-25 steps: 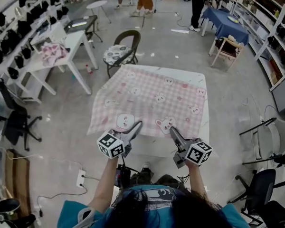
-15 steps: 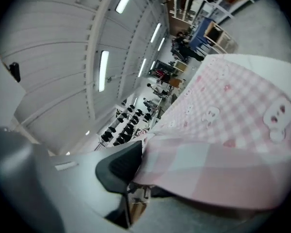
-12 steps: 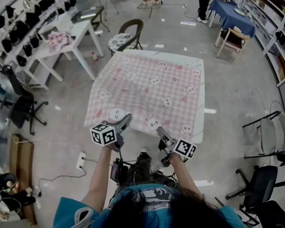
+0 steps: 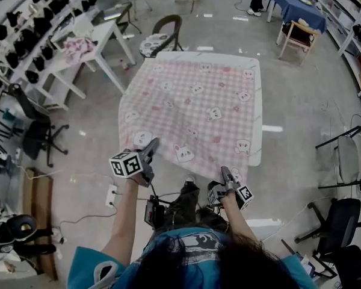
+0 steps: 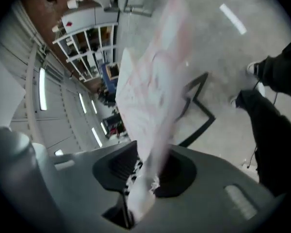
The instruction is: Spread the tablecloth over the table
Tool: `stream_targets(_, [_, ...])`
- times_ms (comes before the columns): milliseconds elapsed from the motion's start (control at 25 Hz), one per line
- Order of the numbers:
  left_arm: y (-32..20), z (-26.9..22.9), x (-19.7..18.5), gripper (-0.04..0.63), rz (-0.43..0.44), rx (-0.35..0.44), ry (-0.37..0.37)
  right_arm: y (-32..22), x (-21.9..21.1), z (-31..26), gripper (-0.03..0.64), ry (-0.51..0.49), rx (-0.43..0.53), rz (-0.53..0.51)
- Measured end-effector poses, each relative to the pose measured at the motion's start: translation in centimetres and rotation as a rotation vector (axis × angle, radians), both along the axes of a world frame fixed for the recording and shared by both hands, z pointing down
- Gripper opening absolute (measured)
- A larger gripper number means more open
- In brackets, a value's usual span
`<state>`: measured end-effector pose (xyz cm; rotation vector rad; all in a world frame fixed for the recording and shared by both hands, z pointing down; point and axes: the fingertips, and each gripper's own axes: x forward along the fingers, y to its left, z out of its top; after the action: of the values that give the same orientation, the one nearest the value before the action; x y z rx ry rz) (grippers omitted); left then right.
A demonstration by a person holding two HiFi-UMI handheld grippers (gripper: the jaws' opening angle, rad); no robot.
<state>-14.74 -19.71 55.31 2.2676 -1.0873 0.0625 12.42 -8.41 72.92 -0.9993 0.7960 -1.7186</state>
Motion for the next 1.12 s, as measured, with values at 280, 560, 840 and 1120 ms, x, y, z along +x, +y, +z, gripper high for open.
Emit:
stream_targets(280, [0.4, 4.4, -2.0, 0.034, -0.031, -0.123, -0.018, -2.3, 4.7, -4.0, 0.005, 0.469, 0.207, -0.125])
stream_targets(560, [-2.7, 7.8, -1.1, 0.031, -0.043, -0.130, -0.151, -6.5, 4.2, -9.3, 0.003, 0.834, 0.392, -0.320])
stream_targets(840, [-10.3, 5.1, 2.9, 0.035, 0.154, 0.015, -0.395, -11.8, 5.5, -13.3, 0.005, 1.003, 0.446, -0.301])
stream_targets(1120, [-18.7, 4.2, 8.1, 0.044, 0.316, 0.096, -0.447, -18.3, 8.8, -15.9, 0.008, 1.114, 0.414, -0.213])
